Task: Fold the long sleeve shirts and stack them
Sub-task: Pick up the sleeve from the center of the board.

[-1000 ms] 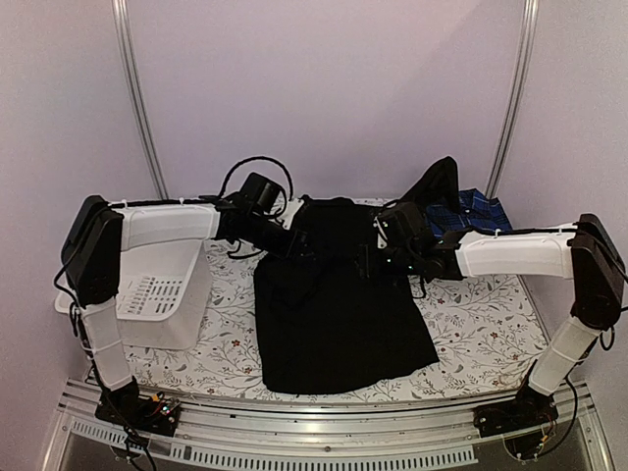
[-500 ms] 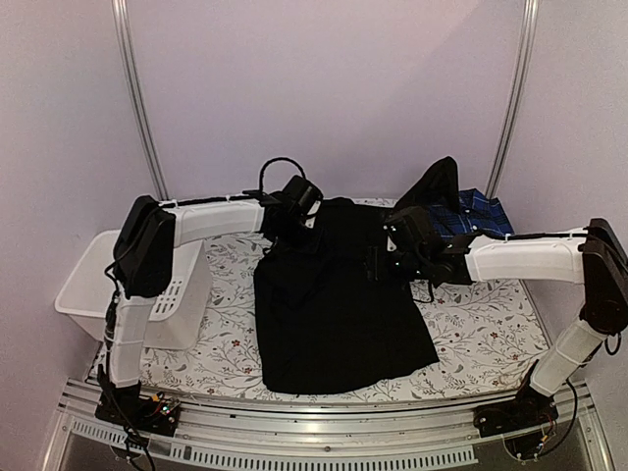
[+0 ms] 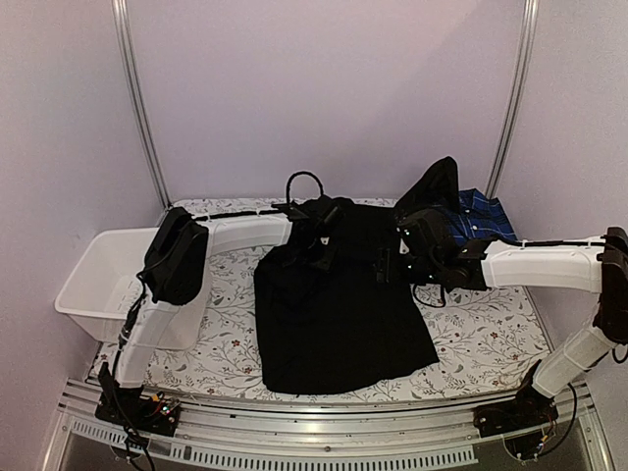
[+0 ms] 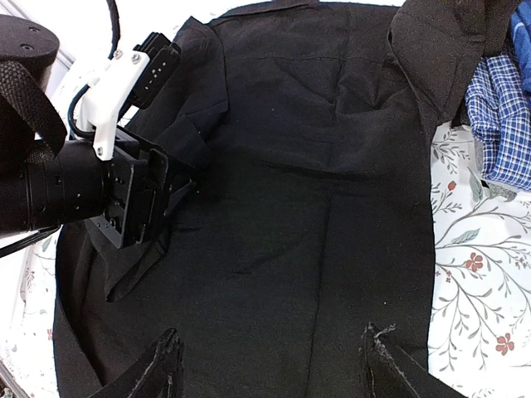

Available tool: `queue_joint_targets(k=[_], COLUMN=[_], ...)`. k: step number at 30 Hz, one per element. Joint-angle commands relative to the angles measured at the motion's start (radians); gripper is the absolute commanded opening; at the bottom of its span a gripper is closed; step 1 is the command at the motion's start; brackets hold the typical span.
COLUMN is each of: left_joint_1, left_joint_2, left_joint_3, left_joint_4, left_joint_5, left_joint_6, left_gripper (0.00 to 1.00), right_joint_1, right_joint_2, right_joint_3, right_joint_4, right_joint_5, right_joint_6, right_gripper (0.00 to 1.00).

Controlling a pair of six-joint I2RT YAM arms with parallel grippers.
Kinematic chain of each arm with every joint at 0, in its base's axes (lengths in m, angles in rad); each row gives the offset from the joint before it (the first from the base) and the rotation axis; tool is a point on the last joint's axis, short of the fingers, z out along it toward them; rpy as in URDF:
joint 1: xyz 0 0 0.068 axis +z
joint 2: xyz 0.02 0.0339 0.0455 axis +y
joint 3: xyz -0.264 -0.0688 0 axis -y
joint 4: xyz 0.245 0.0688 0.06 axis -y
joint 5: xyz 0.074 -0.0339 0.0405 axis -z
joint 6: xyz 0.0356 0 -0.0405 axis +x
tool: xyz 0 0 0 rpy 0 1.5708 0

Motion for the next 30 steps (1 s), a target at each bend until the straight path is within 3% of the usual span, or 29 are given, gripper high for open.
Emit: queue_joint_targets(k=[1, 6, 8, 19, 30], left_joint_1=[-0.011, -0.013, -0.016, -0.02, -0.018], left_joint_2=[0.015, -0.038, -0.085, -0.457, -0.559], left_joint_3=[0.039, 0.013, -0.025, -0.404, -0.604], left_joint_4=[-0.025, 0.02, 0.052, 0.38, 0.55], left_joint_5=[-0.086, -0.07, -0.052, 0.297, 0.627], left_joint_6=[0.0, 0.034, 0.045, 0.137, 0.17], left_gripper=[0.49, 0.11, 0.01, 0.0, 0.0], right_joint_1=[-0.004, -0.004, -0.004, -0.024, -0.056], right_joint_2=[-0.026, -0.018, -0.015, -0.005, -0.027], right_joint_3=[-0.011, -0.007, -0.004, 0.041, 0.036], right_joint_4=[0.004, 0.009, 0.011, 0.047, 0.123], right_joint_5=[0.007, -0.005, -0.007, -0.097, -0.199], right_joint_6=[0.014, 0.013, 0.013, 0.005, 0.032], right_gripper=[0.71, 0.7, 0.7, 0.7, 0.74])
